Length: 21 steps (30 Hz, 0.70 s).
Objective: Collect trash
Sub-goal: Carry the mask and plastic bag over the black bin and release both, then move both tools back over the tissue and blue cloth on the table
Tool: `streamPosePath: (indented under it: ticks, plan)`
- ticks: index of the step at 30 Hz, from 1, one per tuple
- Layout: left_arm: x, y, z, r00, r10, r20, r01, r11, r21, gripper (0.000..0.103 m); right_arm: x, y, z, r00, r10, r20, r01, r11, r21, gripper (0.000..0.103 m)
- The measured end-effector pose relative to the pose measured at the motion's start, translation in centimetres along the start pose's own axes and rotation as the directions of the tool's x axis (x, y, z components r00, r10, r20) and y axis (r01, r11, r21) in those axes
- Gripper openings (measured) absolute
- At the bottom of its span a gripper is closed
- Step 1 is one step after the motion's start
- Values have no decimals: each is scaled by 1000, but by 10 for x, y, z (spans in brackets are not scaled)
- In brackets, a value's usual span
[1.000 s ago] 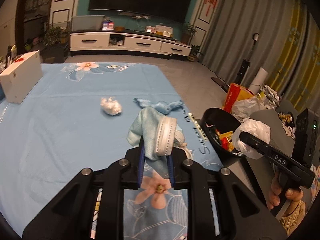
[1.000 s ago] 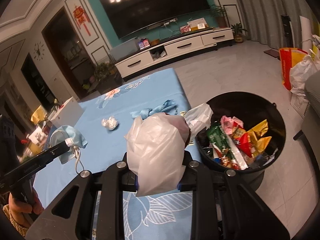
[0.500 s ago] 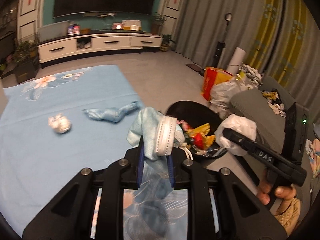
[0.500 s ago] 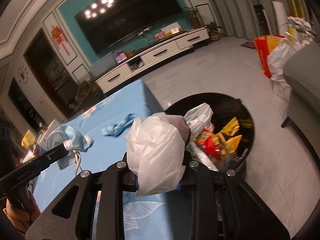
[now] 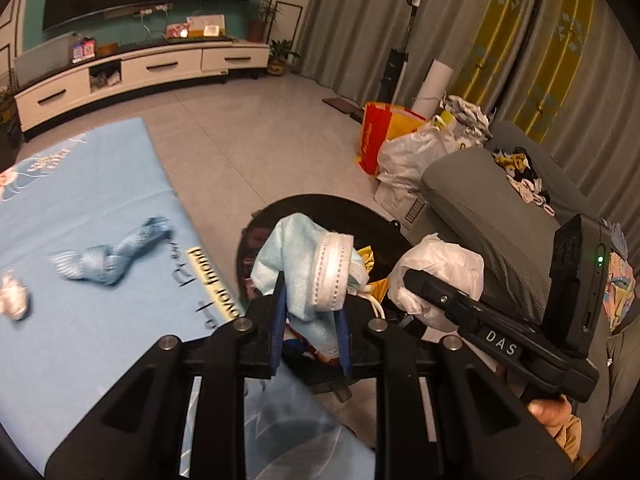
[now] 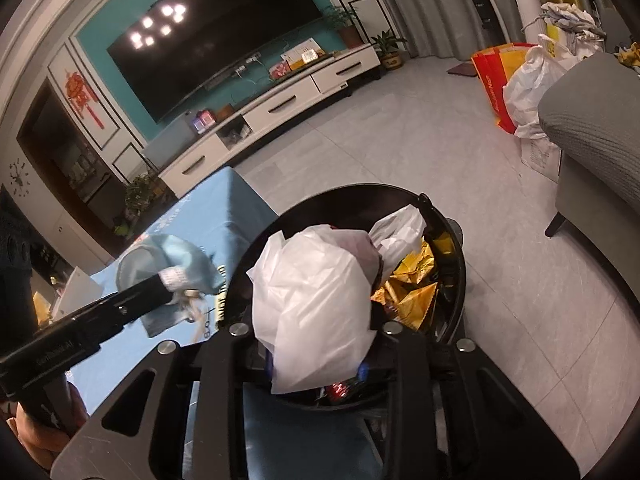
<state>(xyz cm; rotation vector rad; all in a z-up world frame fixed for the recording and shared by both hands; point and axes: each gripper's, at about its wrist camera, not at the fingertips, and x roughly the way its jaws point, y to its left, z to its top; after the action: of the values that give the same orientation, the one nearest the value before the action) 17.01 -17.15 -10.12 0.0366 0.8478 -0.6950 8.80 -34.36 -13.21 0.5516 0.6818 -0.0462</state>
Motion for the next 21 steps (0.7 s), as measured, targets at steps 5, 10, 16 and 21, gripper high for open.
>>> streamPosePath:
  ticks: [5, 10, 16, 21]
  plan:
    - [29, 0, 3, 1000, 14, -24, -13, 1000, 6, 56, 18, -12, 7, 1000, -2, -23, 3, 999, 42, 45]
    - [32, 7, 3, 1000, 17, -16, -17, 1000, -7, 73, 26, -18, 7, 998, -18, -52, 21, 998, 64, 69]
    - [12, 29, -6, 999, 51, 2, -50, 997, -50, 87, 19, -11, 10, 997, -69, -42, 70, 997, 35, 76]
    - [-20, 58, -28, 993, 121, 9, -120, 988, -99, 89, 10, 2, 8, 999, -23, -45, 24, 1000, 18, 76]
